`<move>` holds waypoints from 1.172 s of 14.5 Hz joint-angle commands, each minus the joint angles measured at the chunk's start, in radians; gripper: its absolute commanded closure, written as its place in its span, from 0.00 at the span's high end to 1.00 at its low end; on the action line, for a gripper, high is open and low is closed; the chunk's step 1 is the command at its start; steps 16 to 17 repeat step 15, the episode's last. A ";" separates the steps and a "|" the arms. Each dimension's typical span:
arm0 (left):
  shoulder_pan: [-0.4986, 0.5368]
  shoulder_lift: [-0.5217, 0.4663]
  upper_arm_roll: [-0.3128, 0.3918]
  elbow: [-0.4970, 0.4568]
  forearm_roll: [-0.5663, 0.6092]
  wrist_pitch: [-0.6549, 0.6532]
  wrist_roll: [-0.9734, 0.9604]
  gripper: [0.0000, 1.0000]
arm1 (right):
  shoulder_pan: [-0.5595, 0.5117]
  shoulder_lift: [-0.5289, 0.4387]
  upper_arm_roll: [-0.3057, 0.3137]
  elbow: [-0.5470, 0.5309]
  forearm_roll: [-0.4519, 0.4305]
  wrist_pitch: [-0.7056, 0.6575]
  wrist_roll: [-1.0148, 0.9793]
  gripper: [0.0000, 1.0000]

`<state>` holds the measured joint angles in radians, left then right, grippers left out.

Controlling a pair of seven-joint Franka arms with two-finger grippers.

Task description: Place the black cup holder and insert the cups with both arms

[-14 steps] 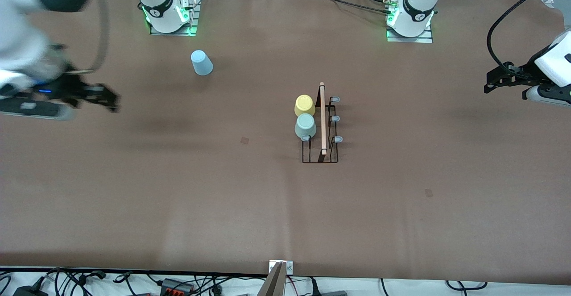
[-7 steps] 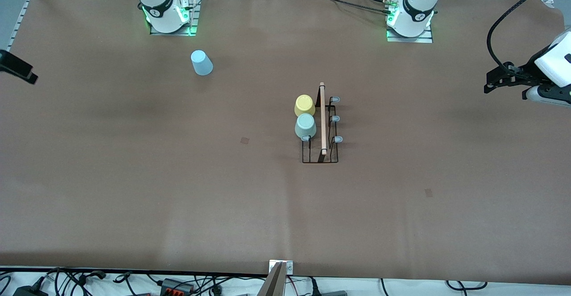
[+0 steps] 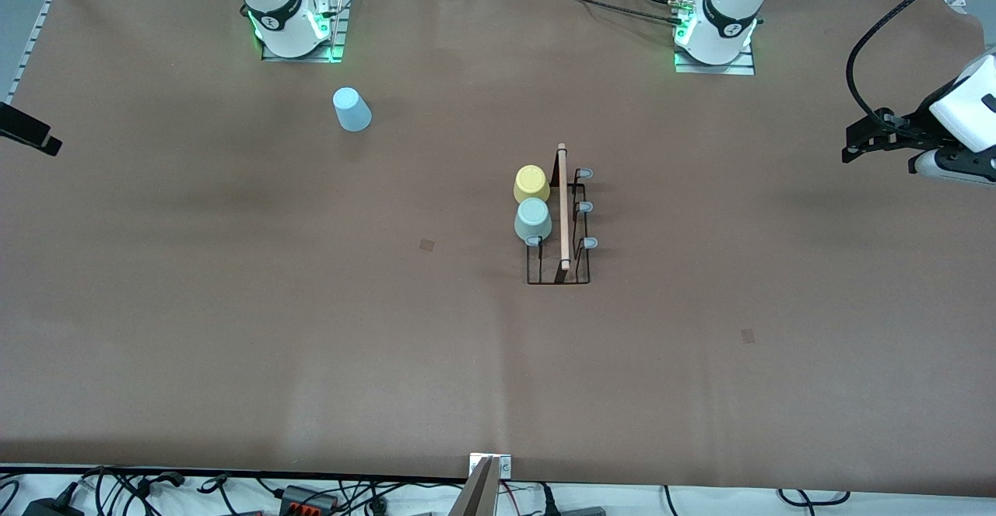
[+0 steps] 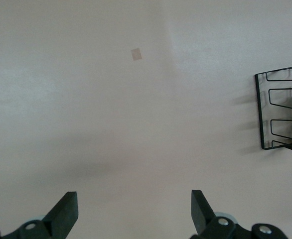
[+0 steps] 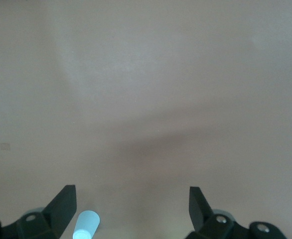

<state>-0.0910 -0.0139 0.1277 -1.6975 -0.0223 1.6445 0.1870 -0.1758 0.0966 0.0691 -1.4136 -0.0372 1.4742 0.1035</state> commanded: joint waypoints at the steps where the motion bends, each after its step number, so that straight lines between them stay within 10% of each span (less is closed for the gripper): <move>1: 0.002 0.002 0.001 0.025 -0.018 -0.014 0.003 1.00 | -0.036 -0.021 0.064 -0.005 0.027 -0.003 -0.015 1.00; 4: -0.001 0.000 -0.003 0.048 -0.008 -0.015 -0.011 1.00 | -0.047 -0.023 0.164 0.007 0.017 -0.006 0.056 1.00; 17: 0.002 0.002 0.000 0.058 -0.001 -0.023 -0.011 1.00 | 0.025 -0.021 0.086 0.009 -0.003 -0.015 0.067 1.00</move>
